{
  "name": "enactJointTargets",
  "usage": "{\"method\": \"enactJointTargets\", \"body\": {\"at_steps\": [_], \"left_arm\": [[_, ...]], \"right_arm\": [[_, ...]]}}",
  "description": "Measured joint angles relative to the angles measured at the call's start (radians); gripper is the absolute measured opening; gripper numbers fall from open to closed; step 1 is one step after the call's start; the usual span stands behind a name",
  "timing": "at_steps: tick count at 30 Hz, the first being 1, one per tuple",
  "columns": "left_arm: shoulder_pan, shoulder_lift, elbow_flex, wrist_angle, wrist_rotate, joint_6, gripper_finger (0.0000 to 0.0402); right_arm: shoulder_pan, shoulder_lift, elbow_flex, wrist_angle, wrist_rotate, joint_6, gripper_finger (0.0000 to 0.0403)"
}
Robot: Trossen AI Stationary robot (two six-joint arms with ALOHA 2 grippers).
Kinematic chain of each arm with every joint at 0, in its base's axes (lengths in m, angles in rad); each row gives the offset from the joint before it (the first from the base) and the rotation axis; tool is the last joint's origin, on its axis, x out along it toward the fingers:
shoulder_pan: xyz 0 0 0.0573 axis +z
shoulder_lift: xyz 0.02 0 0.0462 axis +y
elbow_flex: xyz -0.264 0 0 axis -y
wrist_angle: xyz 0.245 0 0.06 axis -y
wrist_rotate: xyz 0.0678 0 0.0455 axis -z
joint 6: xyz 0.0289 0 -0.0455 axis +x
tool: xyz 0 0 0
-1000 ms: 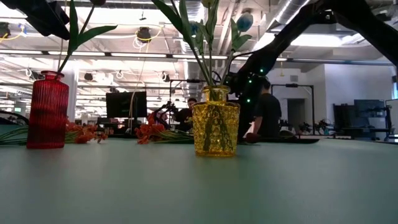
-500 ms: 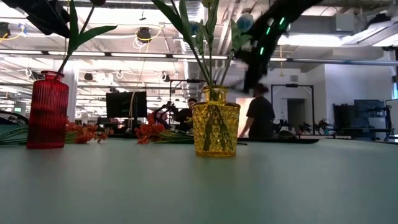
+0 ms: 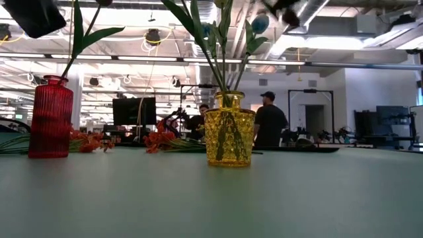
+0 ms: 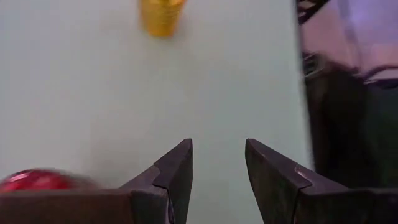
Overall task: Sort flowers into vase by color
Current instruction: Put the red flower into the red vase
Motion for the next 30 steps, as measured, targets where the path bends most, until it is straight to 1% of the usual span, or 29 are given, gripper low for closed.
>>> {"method": "enactJointTargets", "body": {"at_steps": [3,6,9,11,14,18,22,30], "left_arm": [[0.000,0.001,0.000,0.101,0.034,0.013,0.0135],[0.000,0.008,0.000,0.246,0.019,0.086,0.0135],[-0.001,0.021,0.000,0.364,0.041,0.145,0.0134],[-0.001,0.035,0.000,0.413,0.041,0.193,0.0134],[-0.002,0.069,0.000,0.454,0.016,0.221,0.0134],[-0.002,0.136,0.000,0.470,0.013,0.206,0.0134],[-0.002,0.209,0.000,0.475,0.013,0.157,0.0134],[-0.004,0.350,0.000,0.486,0.031,0.012,0.0134]], "right_arm": [[0.150,-0.034,-0.023,0.052,0.039,-0.055,0.0025],[0.304,-0.017,-0.023,0.094,0.088,-0.106,0.0025],[0.442,0.029,-0.024,0.145,0.209,-0.200,0.0025],[0.520,0.067,-0.024,0.173,0.294,-0.261,0.0025],[0.612,0.127,-0.022,0.190,0.359,-0.326,0.0025],[0.718,0.213,-0.001,0.188,0.409,-0.367,0.0030],[0.790,0.297,0.022,0.177,0.448,-0.376,0.0033],[0.897,0.497,0.025,0.186,0.451,-0.363,0.0032]]}}
